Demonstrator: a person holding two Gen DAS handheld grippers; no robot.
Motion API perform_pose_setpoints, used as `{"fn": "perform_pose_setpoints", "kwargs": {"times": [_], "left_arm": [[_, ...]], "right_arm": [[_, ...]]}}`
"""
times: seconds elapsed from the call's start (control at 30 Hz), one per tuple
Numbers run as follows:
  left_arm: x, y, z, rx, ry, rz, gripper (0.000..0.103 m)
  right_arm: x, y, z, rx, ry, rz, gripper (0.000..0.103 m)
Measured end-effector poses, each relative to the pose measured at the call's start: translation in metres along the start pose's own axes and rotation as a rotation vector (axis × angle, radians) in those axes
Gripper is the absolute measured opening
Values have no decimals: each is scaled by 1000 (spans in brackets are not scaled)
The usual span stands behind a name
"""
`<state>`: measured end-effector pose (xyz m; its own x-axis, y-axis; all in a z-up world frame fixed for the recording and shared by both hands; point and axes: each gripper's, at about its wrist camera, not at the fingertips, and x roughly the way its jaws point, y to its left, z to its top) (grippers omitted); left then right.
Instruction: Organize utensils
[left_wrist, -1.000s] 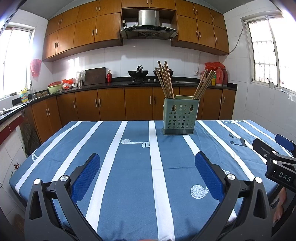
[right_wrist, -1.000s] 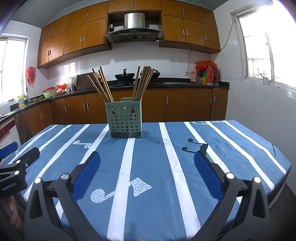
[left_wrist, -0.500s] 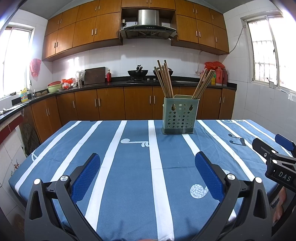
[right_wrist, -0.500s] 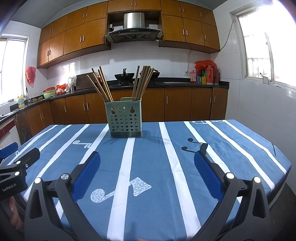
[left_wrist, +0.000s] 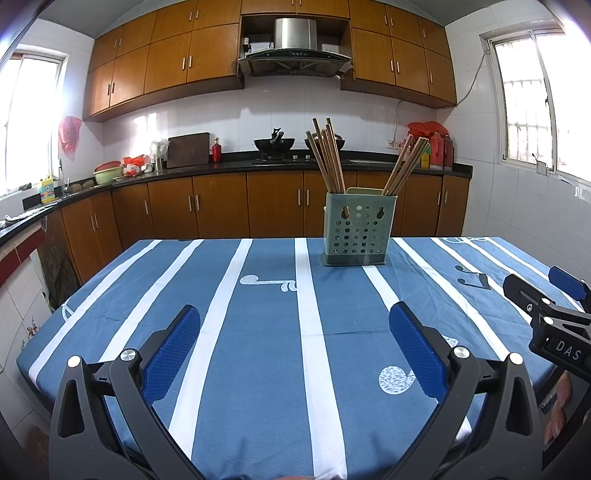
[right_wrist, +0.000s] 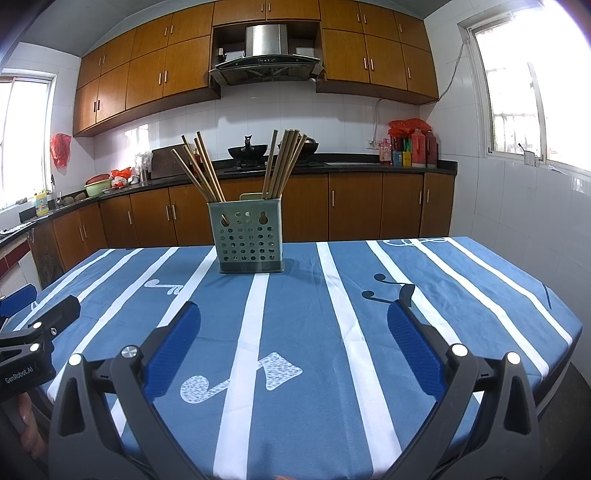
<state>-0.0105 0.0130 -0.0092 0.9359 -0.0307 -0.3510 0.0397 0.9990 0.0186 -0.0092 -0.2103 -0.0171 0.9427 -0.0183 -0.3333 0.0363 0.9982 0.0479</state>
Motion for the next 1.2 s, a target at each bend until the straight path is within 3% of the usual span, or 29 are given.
{"fn": "perform_pose_setpoints", "kwargs": {"times": [1.2], "left_arm": [[-1, 0, 3, 0, 3, 0, 101]], "right_arm": [[0, 0, -1, 3, 3, 1, 99]]}}
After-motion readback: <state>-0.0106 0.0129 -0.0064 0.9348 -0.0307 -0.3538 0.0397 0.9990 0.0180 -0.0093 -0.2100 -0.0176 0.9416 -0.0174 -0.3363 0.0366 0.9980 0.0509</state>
